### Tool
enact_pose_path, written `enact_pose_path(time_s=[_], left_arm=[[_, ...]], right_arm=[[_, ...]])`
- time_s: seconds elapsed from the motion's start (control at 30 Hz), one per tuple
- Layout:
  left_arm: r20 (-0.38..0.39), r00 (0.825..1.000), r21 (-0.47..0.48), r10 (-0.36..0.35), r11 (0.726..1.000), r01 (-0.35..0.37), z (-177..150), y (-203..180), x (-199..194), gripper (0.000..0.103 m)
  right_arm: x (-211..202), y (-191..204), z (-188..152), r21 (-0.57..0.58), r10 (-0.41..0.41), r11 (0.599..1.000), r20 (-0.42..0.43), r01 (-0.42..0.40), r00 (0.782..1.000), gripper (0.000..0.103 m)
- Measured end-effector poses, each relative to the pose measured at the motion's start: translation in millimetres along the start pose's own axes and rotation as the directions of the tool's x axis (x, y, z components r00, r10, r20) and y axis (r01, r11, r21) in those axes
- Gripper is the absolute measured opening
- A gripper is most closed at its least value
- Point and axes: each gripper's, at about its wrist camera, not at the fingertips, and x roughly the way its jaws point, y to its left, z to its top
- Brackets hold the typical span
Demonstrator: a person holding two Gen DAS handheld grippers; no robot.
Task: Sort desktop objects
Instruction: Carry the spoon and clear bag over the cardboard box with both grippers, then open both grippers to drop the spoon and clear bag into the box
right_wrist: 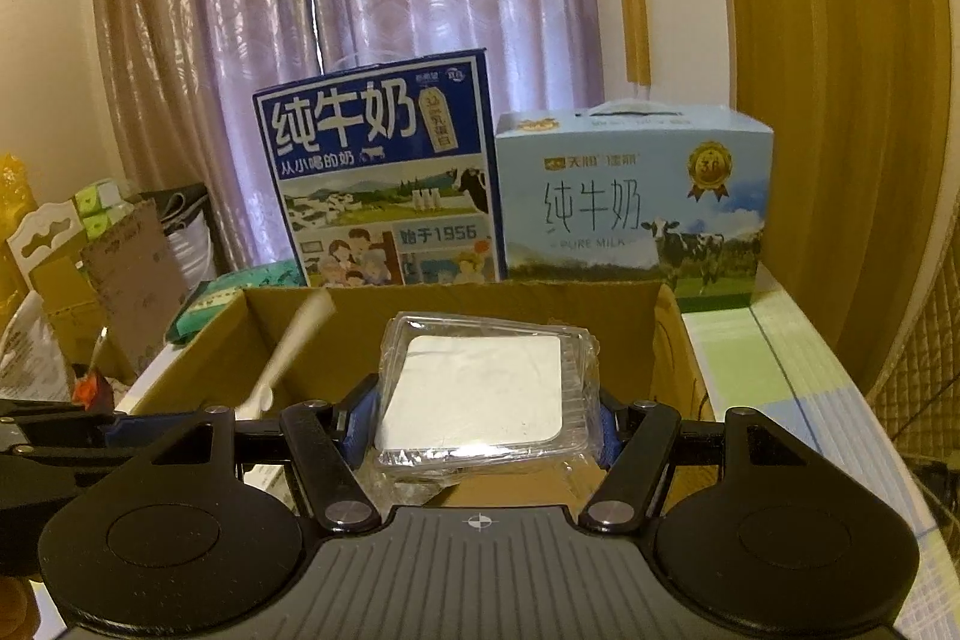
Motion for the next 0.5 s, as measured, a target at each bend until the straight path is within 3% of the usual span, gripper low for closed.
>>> enact_pose_path(time_s=[0.07,0.47,0.5], left_arm=[[-0.007,1.000,-0.010,0.005,1.000,-0.005,-2,3,1,0.034],[0.015,0.999,-0.041,0.043,0.998,-0.042,-2,19,-9,0.034],[0.014,0.999,-0.037,0.045,0.998,-0.044,-3,19,-9,0.034]], right_arm=[[1,-1,-1,0.001,0.001,1.000,-0.005,-0.001,1.000,0.064],[9,-6,-4,0.070,0.055,0.996,-0.051,-0.051,0.997,0.064],[9,-6,-5,0.075,0.058,0.996,-0.051,-0.054,0.997,0.069]])
